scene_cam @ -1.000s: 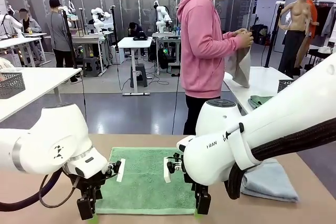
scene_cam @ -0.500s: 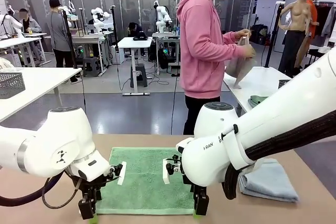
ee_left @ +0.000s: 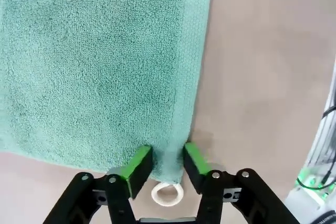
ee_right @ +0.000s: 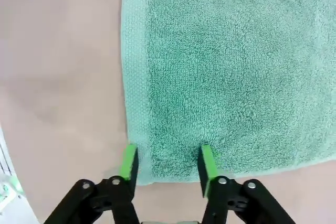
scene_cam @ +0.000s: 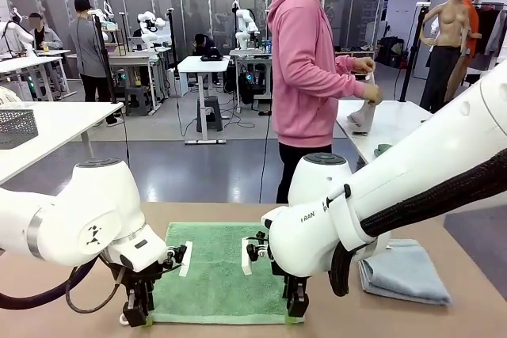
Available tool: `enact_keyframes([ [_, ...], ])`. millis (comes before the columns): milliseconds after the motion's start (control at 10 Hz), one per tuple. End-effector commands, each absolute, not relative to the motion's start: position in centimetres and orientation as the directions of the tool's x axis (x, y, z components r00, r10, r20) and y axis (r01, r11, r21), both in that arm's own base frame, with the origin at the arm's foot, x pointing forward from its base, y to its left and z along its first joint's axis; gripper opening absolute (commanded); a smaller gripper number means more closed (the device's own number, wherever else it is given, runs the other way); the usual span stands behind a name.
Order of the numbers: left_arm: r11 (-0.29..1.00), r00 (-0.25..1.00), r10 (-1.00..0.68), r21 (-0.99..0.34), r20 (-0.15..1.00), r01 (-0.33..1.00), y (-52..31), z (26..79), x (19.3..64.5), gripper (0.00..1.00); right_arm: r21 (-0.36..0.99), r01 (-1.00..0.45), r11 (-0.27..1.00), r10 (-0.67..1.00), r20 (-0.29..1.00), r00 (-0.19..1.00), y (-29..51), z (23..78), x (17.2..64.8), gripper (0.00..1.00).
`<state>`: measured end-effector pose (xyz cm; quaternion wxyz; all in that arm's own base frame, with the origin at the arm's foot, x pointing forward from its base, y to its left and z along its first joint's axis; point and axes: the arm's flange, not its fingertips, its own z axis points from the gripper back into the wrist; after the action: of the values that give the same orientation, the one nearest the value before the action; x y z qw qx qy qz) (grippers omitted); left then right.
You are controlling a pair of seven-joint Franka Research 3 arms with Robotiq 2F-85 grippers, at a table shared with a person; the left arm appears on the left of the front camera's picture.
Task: Fold the towels and place them in the basket.
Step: When a person lays out a Towel with hook on the table, fold it in half twice.
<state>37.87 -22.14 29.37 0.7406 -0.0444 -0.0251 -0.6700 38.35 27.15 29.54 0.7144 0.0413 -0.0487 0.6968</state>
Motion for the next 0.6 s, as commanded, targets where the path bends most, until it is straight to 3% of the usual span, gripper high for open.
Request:
enact_keyframes([
  [0, 0.108, 0.11, -0.99, -0.034, 0.085, 0.994, -21.8, 28.3, 37.8, 0.0, 0.008, -1.0, 0.018, 0.993, 0.116, 0.019, 27.1, 29.4, 38.4, 0.0],
  [100, 0.107, 0.11, -0.99, -0.036, 0.086, 0.994, -21.8, 28.3, 37.9, 0.0, 0.037, -0.999, 0.019, 0.995, 0.102, 0.023, 27.1, 28.9, 38.4, 0.07],
  [200, 0.102, 0.104, -0.991, -0.033, 0.089, 0.994, -21.9, 28.3, 38.0, 0.0, 0.051, -0.999, 0.009, 0.997, 0.082, 0.013, 27.2, 28.4, 38.3, 0.0],
  [500, 0.102, 0.105, -0.99, -0.03, 0.09, 0.994, -22.3, 28.6, 37.9, 0.0, 0.024, -1.0, 0.02, 0.995, 0.1, 0.022, 27.0, 29.5, 38.4, 0.0],
])
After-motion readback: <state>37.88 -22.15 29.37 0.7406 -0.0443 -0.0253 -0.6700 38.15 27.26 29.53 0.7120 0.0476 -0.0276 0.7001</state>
